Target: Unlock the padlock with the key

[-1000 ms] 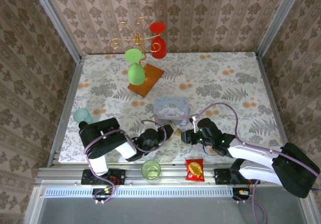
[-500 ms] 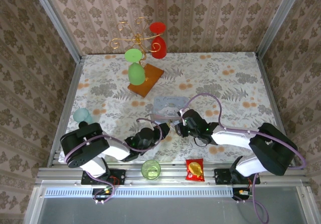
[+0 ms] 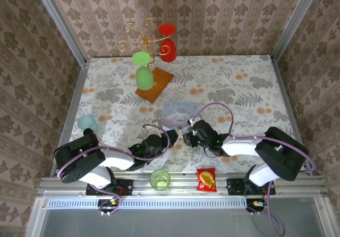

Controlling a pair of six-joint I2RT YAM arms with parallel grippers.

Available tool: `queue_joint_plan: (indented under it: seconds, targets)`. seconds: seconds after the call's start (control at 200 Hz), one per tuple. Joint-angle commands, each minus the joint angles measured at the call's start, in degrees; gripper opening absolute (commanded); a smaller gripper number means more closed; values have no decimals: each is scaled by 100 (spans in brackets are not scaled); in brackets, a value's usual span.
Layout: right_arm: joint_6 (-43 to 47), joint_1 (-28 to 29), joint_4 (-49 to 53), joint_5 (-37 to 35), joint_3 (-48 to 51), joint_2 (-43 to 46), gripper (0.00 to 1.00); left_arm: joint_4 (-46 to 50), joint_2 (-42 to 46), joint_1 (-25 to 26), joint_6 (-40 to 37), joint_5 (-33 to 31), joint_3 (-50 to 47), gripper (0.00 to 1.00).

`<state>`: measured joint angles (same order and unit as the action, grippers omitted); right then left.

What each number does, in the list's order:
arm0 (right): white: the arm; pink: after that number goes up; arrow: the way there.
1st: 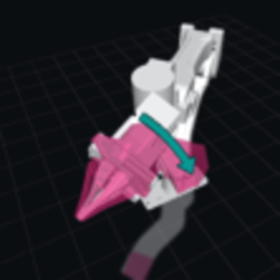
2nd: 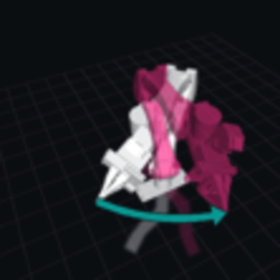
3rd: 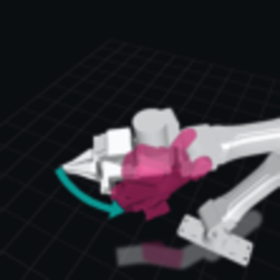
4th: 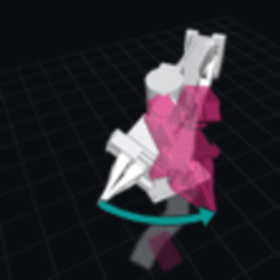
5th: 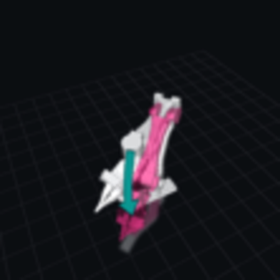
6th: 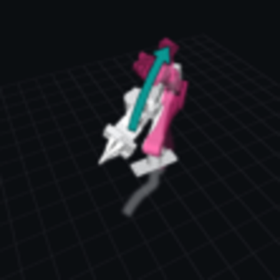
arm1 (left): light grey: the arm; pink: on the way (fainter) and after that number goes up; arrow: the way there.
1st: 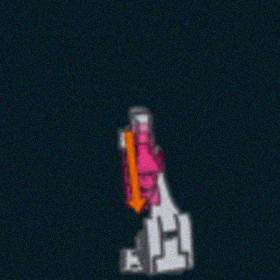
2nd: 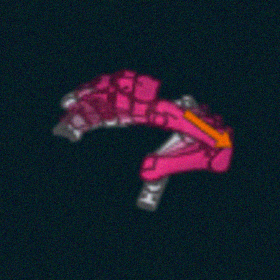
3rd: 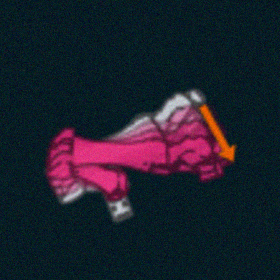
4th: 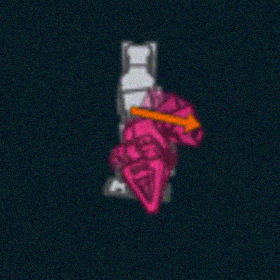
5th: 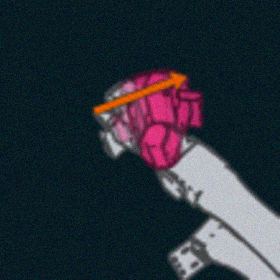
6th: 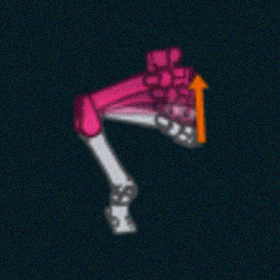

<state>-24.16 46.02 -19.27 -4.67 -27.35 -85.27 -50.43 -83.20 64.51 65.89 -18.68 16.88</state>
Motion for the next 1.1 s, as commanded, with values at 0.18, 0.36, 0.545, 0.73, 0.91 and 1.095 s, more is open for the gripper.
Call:
queue_joint_plan:
  seconds: [0.18,0.36,0.545,0.73,0.91,1.095]
  targets:
    - [-33,47,68,386,-263,-601,41,724,640,-67,-372,-257,-98,29]
    - [-169,47,-76,364,-310,-946,24,1511,1343,-127,-714,-333,-55,31]
    - [-358,20,-56,487,-79,-358,14,2777,2061,-321,-1443,-290,289,34]
    - [-731,3,280,332,27,104,8,4070,2267,-687,-2674,66,1196,37]
    - [-1252,3,53,234,198,3,4,4195,1543,-1114,-3580,751,1912,37]
    - [-2659,113,-16,-207,312,-70,0,4758,32,-1134,-4596,1156,3163,36]
